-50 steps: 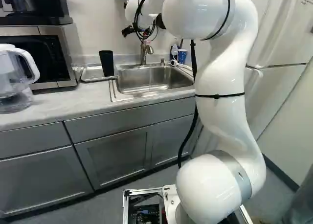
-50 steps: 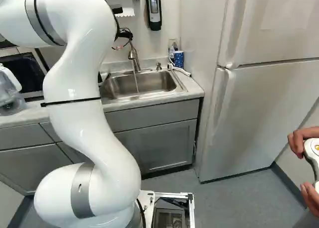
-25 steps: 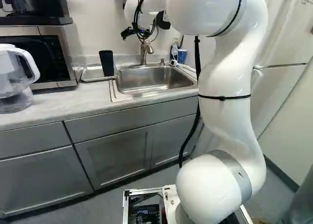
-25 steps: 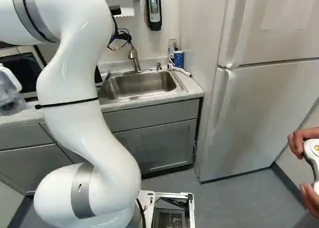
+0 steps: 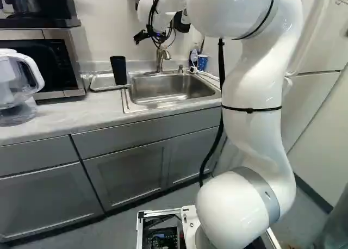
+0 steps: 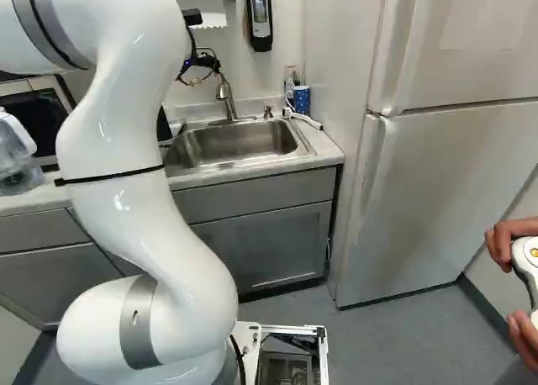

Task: Rinse the cup and place it in the tray

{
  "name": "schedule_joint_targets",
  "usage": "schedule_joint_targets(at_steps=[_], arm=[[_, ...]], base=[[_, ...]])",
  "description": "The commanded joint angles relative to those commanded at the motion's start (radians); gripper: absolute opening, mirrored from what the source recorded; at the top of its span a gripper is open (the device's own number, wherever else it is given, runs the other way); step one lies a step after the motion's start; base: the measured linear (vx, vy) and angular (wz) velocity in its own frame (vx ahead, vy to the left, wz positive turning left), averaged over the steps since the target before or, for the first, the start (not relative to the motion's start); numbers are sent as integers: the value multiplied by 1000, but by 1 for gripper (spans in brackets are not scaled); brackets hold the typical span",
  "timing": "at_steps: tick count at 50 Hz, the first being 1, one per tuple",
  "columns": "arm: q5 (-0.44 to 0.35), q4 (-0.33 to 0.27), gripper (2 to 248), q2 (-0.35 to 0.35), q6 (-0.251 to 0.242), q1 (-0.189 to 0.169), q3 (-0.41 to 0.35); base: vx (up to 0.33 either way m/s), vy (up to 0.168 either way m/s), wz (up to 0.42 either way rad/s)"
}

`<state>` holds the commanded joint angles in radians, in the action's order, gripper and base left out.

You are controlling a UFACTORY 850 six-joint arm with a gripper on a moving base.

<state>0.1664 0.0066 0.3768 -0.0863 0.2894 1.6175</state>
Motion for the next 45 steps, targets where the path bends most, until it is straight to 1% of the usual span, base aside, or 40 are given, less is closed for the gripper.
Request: schedule_joint_targets(at_steps=[26, 45], arm=[[2, 0, 247, -117, 0, 32, -136], [47, 0, 247, -211, 0, 48, -241]], base=[[0, 0, 0], [0, 0, 0]])
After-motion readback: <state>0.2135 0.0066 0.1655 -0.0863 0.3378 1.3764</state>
